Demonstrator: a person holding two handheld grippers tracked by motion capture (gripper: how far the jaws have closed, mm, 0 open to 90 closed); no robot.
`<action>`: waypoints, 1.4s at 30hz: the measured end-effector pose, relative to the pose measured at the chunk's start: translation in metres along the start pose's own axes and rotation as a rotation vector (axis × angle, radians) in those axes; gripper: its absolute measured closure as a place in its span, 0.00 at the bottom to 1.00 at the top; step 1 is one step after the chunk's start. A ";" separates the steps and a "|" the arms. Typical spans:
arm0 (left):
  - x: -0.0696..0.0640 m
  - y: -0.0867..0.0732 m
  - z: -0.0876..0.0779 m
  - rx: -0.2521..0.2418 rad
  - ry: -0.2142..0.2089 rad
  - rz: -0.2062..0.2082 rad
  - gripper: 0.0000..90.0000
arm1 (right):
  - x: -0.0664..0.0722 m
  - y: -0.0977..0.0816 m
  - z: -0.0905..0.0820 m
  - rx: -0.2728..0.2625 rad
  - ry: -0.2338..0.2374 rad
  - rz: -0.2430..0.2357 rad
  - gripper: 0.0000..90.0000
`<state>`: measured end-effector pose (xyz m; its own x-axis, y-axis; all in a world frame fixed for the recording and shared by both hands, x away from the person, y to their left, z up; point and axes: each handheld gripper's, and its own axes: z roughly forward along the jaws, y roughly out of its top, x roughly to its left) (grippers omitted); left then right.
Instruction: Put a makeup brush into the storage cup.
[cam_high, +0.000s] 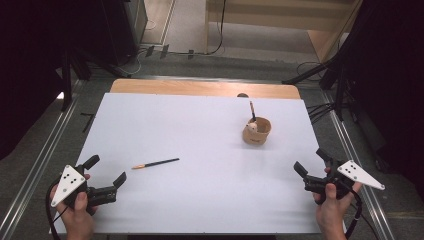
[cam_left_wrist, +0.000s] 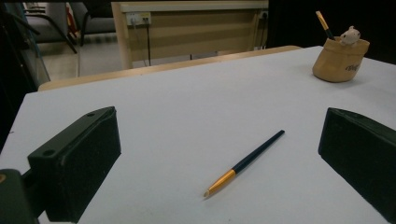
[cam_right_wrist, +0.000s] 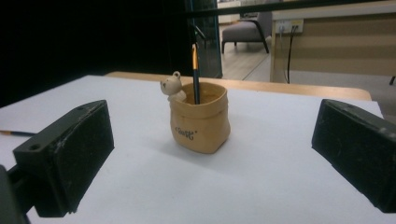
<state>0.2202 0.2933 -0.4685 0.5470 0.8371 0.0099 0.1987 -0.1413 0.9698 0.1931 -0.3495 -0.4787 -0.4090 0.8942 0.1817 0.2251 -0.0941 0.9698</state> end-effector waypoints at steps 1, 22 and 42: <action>-0.001 0.000 0.000 -0.002 0.001 0.002 0.00 | -0.001 0.001 -0.001 -0.003 -0.001 0.003 0.00; -0.005 0.036 0.018 -0.037 -0.063 0.015 0.00 | -0.002 0.002 0.000 0.000 0.034 0.026 0.00; -0.007 0.064 0.080 -0.030 -0.187 0.018 0.00 | -0.001 0.000 0.005 0.019 0.029 0.009 0.00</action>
<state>0.2944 0.2363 -0.4264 0.6927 0.7210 -0.0160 0.1651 -0.1370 0.9767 0.1979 -0.3481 -0.4796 -0.4323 0.8803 0.1955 0.2458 -0.0935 0.9648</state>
